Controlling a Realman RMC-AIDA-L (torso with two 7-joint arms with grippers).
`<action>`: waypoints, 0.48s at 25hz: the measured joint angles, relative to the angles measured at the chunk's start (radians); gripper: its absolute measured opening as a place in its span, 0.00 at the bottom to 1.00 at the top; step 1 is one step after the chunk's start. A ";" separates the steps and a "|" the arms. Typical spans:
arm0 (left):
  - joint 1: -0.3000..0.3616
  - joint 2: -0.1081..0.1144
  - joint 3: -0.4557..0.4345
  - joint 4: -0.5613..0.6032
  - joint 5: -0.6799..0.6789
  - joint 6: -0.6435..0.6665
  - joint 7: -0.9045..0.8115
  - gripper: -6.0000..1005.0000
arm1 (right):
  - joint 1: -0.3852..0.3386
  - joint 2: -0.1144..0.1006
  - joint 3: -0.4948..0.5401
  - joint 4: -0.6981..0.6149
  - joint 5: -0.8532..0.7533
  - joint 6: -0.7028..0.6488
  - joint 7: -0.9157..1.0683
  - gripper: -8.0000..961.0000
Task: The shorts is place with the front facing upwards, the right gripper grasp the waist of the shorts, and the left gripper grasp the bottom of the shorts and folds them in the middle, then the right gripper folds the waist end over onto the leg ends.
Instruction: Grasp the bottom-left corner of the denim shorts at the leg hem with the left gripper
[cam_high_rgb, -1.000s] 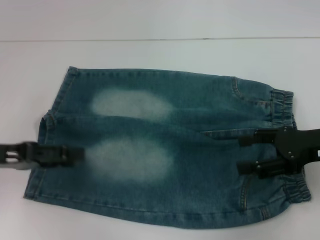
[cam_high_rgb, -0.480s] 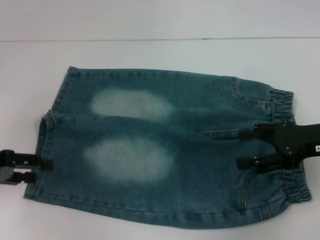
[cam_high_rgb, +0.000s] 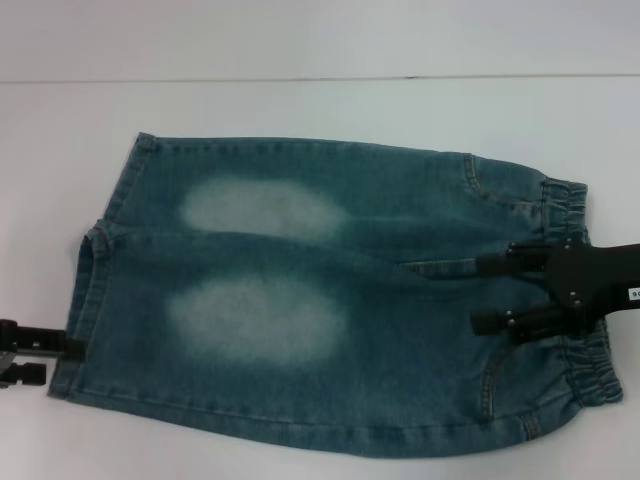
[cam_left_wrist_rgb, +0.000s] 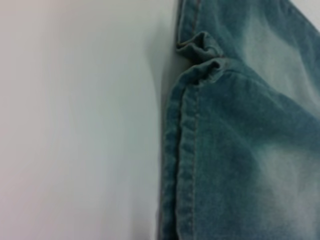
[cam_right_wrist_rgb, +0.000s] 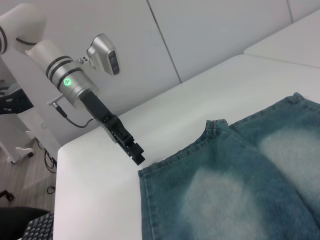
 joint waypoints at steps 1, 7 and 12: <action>-0.001 0.000 0.000 0.000 0.006 -0.003 0.001 0.78 | 0.000 0.000 0.000 0.001 0.000 0.002 -0.002 0.99; -0.005 -0.001 0.017 -0.004 0.012 -0.026 0.004 0.78 | 0.005 0.000 0.000 0.006 0.000 0.007 -0.005 0.99; -0.008 -0.005 0.038 -0.005 0.013 -0.032 0.002 0.78 | 0.007 0.000 0.000 0.006 0.000 0.009 0.001 0.99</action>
